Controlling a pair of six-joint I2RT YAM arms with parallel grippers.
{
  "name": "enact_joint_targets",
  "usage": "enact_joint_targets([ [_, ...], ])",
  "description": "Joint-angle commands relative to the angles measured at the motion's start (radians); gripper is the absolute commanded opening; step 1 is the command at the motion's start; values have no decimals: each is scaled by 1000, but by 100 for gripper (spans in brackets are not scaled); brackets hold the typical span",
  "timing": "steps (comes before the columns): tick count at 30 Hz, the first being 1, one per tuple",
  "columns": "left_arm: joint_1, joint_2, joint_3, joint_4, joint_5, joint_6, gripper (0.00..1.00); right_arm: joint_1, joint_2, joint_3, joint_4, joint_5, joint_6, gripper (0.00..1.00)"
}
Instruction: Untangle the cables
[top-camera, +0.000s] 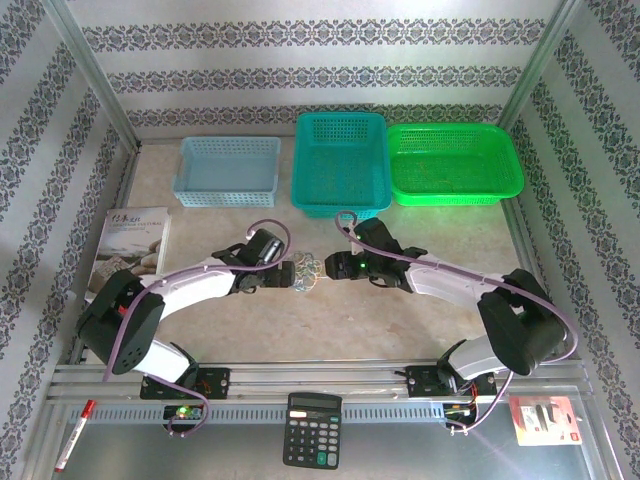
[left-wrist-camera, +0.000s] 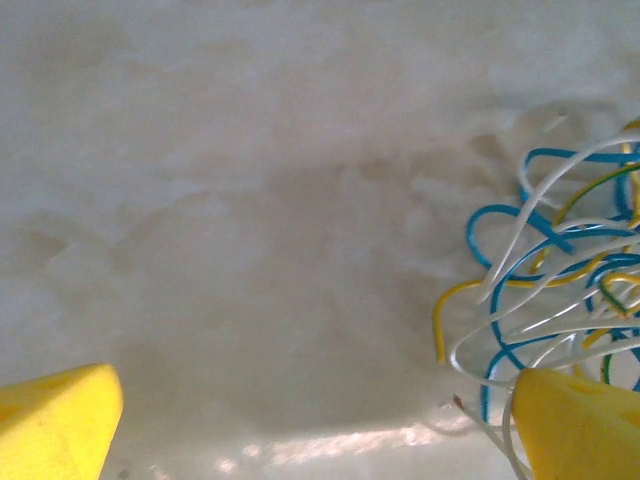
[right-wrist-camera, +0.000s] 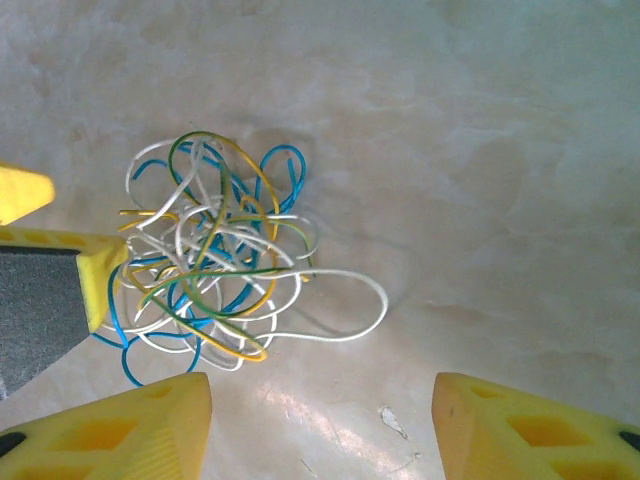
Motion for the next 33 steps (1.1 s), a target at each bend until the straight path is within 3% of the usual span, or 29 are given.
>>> enact_joint_targets([
  [1,11,-61,-6,-72,-72,-22,100,-1,25,41,38,-26,13,59],
  [12,12,-148,51,-59,-40,-22,100,14,83,38,78,-60,16,54],
  [21,12,-85,70,18,65,-19,100,23,138,41,83,-43,-13,49],
  [33,13,1,56,-8,-24,-18,100,25,199,82,63,-6,-71,46],
])
